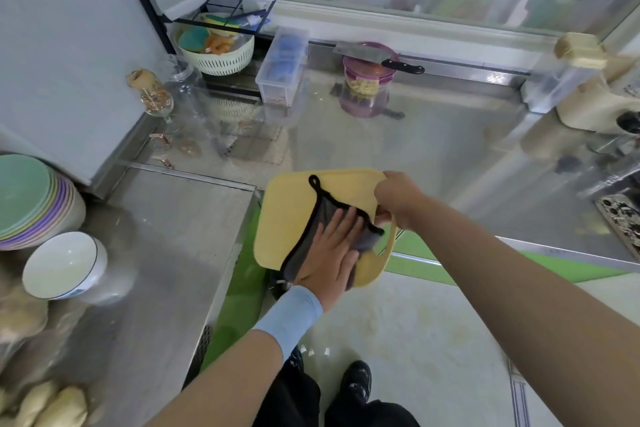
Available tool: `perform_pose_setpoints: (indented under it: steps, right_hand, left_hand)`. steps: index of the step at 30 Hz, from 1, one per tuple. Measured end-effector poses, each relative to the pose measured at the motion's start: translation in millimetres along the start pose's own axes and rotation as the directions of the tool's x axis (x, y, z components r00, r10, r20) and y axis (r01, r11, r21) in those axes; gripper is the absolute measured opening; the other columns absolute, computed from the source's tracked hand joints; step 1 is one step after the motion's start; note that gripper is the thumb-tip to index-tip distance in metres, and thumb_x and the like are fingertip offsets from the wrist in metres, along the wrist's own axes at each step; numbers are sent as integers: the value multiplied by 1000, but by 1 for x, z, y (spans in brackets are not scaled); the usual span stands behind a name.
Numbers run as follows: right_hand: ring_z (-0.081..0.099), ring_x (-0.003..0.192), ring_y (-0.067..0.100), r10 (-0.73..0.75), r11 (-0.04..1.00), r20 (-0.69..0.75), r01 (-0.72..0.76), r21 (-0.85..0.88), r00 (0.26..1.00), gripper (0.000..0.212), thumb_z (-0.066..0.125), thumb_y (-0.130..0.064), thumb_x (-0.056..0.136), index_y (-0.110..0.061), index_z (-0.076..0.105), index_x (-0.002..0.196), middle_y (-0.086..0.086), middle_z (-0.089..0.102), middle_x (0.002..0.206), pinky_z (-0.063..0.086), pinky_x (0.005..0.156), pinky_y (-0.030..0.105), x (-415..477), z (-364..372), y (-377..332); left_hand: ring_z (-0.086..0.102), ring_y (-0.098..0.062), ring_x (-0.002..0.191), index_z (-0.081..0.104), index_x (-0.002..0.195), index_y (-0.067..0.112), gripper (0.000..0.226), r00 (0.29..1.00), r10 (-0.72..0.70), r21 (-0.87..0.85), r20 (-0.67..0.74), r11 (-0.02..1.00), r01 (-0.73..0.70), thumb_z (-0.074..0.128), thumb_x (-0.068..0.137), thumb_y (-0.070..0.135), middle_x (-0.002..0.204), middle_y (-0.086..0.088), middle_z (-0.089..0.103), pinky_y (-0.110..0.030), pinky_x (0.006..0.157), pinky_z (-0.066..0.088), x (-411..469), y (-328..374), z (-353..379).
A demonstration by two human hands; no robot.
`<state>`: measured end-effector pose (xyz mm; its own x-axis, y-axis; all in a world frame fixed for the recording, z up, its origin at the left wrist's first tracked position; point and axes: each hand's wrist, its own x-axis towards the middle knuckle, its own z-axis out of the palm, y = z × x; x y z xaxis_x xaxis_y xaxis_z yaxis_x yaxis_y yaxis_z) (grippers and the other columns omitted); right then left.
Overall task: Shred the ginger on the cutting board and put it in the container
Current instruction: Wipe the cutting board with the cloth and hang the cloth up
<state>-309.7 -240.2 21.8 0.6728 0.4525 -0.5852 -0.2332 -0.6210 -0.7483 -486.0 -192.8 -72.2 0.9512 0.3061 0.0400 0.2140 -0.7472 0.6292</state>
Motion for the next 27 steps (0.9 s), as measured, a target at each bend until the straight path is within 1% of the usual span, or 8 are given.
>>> perform_pose_setpoints:
  steps: [3, 7, 10, 13, 18, 22, 25, 27]
  right_hand:
    - [65, 54, 31, 6, 1000, 67, -6, 8, 998, 40, 27, 16, 87, -2, 62, 97, 17, 65, 73, 57, 42, 42, -10, -10, -5]
    - [68, 51, 28, 4, 996, 82, 4, -93, 997, 43, 26, 14, 85, 0, 64, 100, 16, 68, 73, 55, 43, 37, -13, -17, 1]
    - [71, 60, 33, -33, 981, 154, 62, -186, 988, 34, 34, 11, 89, -1, 64, 97, 19, 70, 77, 60, 51, 44, -16, -6, 2]
    - [73, 73, 38, -44, 973, 188, 85, -216, 981, 25, 42, 7, 93, 5, 64, 106, 27, 71, 89, 61, 65, 54, -19, 4, -5]
    - [67, 53, 28, -18, 993, 126, 32, -113, 992, 46, 26, 17, 84, -3, 66, 94, 18, 68, 73, 55, 41, 36, -24, -32, -20]
    - [70, 61, 34, -47, 996, -3, 47, -75, 999, 47, 25, 14, 82, -2, 66, 98, 21, 70, 79, 60, 50, 47, -15, -60, -28]
    - [70, 66, 37, -37, 997, -59, 34, -65, 998, 45, 26, 11, 86, 1, 65, 104, 26, 70, 87, 61, 55, 53, -5, -60, -29]
    - [70, 61, 36, -11, 1000, -100, 9, -22, 995, 44, 27, 9, 90, 3, 63, 114, 26, 70, 87, 59, 47, 48, 3, -54, -31]
  left_hand:
    - [-3, -6, 148, 6, 148, 34, 45, 959, -284, -233, -11, 933, 273, 19, 106, 23, 156, 20, -4, -28, 121, 4, 9, -15, -13]
    - [14, -22, 148, 20, 149, 49, 48, 802, -596, -307, 31, 758, 575, 18, 101, 47, 160, 13, 19, -47, 120, 16, 18, -44, -34]
    - [18, -12, 147, 28, 147, 46, 46, 931, -360, -389, -57, 867, 311, 22, 102, 40, 157, 13, 27, -40, 120, 15, 38, -7, -46]
    - [-4, 0, 146, 15, 149, 44, 49, 995, -96, -215, -30, 973, 87, 22, 106, 24, 162, 12, 6, -33, 119, -2, 52, 33, -42]
    - [-3, -14, 149, 8, 155, 29, 50, 895, -436, -104, 99, 890, 445, 19, 106, 23, 162, 8, -5, -44, 120, 9, 41, -25, -45]
    - [37, -27, 137, 34, 149, 20, 47, 644, -744, -325, 177, 573, 752, 22, 107, 35, 153, -4, 36, -40, 112, 30, 1, -55, -52]
    - [51, -25, 102, 56, 121, 15, 45, 571, -821, -454, -14, 514, 728, 23, 105, 39, 117, -8, 57, -34, 88, 39, 7, -27, -62]
    - [52, -21, 108, 58, 121, 19, 43, 644, -749, -469, -157, 630, 619, 23, 105, 40, 117, 0, 59, -38, 90, 42, 13, -7, -67]
